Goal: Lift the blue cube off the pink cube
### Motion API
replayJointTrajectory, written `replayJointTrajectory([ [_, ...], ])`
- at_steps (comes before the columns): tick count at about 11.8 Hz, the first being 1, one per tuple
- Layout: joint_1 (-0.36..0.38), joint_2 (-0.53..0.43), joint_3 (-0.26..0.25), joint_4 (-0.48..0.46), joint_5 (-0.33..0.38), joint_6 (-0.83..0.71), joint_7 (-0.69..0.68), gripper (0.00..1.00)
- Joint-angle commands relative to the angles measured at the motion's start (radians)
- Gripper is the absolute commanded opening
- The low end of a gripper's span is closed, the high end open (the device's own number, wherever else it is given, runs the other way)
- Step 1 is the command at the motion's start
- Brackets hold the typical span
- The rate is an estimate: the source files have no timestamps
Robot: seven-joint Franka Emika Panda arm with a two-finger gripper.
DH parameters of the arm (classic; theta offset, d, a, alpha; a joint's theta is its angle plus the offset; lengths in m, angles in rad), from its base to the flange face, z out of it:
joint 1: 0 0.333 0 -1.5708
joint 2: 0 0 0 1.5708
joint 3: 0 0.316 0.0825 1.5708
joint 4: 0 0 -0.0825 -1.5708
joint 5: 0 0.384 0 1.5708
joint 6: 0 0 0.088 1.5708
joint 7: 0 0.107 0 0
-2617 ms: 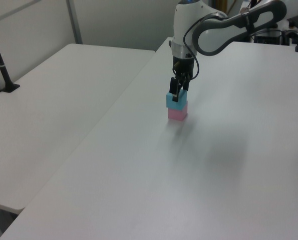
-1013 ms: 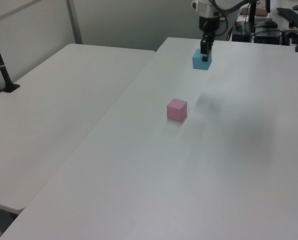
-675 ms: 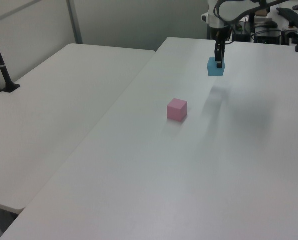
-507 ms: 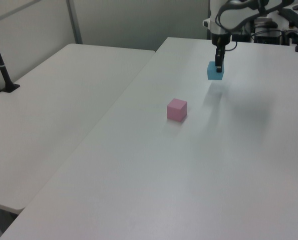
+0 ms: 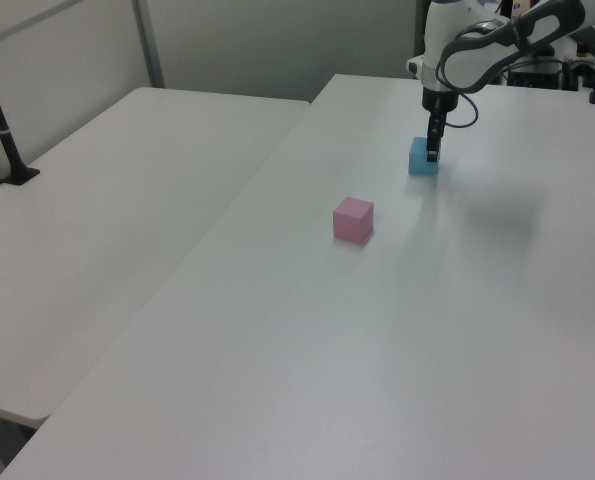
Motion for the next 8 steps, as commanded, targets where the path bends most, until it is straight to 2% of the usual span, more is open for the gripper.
replayJointTrajectory([
  [1, -0.010, 0.001, 0.003, -0.006, 0.003, 0.013, 0.004, 1.00],
  [3, -0.010, -0.020, 0.003, -0.006, 0.004, 0.005, 0.004, 1.00],
  [4, -0.009, -0.051, 0.008, 0.014, 0.004, -0.054, 0.006, 1.00],
  [6, 0.000, -0.097, 0.012, 0.086, 0.009, -0.224, 0.022, 1.00],
  [8, 0.032, -0.144, 0.014, 0.214, 0.055, -0.434, 0.044, 1.00],
])
